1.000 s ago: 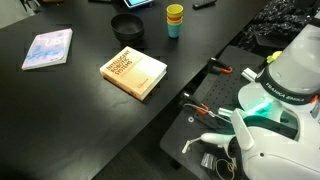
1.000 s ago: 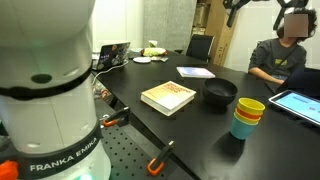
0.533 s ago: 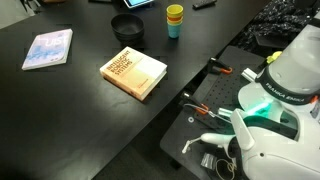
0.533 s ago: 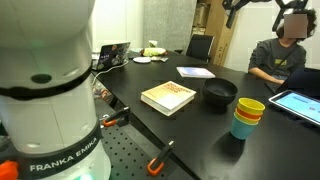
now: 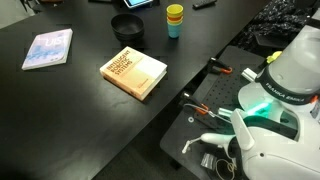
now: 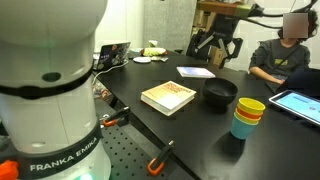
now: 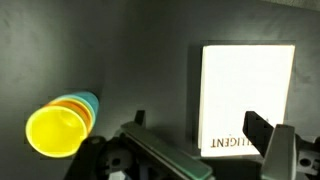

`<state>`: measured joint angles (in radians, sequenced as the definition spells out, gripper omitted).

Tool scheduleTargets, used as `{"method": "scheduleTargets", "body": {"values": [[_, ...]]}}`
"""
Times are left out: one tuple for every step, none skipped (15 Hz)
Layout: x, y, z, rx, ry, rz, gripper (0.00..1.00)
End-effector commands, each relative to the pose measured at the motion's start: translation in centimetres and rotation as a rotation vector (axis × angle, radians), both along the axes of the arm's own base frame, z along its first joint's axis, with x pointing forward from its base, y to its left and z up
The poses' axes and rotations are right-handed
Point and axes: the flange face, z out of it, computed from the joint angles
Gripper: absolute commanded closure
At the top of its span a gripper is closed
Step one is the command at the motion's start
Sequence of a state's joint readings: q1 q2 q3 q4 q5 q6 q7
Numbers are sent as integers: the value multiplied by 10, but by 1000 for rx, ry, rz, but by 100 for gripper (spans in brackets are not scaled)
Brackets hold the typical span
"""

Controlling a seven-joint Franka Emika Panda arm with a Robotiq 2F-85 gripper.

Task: Put one black bowl on top of the white and orange book and put the yellow cup in the bowl on top of the book then stack the bowls back together.

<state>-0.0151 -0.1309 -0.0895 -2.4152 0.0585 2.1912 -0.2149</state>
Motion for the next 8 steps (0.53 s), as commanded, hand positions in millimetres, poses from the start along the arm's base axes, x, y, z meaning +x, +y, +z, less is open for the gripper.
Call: {"method": "scheduleTargets", "body": {"values": [[62,42,-27,-7,-131,29,0],[85,47,-35,-25,-169,19,0],[100,51,-40,-34,-193,16,0],[119,49,-45,-45,-220,11,0],[134,48,-50,-58,-236,13,0],[149,44,-57,-68,-241,14,0],[160,42,-62,-73,-245,13,0],[174,38,-69,-78,-251,20,0]]}}
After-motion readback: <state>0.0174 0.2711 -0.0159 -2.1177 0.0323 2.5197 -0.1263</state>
